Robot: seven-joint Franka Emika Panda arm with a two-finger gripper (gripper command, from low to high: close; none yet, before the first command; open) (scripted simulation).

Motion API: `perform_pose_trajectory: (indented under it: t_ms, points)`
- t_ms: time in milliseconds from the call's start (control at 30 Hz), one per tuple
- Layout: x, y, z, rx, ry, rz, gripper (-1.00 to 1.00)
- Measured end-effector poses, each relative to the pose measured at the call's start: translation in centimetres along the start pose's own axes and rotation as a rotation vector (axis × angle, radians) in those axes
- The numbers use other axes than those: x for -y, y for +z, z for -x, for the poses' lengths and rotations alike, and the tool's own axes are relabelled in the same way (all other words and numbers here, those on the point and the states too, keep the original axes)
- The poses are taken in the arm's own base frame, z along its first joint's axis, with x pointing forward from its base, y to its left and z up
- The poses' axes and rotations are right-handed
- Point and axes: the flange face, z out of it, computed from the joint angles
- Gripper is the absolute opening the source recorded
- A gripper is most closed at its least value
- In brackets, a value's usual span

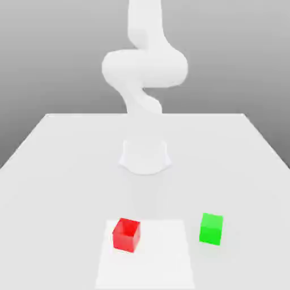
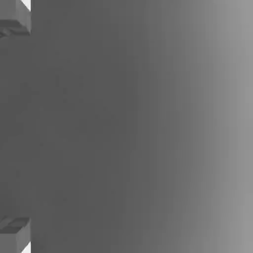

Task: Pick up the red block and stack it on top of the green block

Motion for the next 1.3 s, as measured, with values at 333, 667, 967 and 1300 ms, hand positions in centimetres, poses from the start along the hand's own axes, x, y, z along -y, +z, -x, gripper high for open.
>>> perform_pose_trajectory:
  t_ms: [333, 667, 967, 1300]
  points:
    - [-10.0, 22.8, 6.1, 0.233, 0.136, 0.296, 0.00]
    - [-24.2, 34.5, 17.1, 0.406, 0.250, 0.579, 0.00]
    - [-27.3, 38.7, 20.1, 0.412, 0.252, 0.590, -1.00]
    - [-24.8, 34.9, 17.8, 0.412, 0.252, 0.589, -1.00]
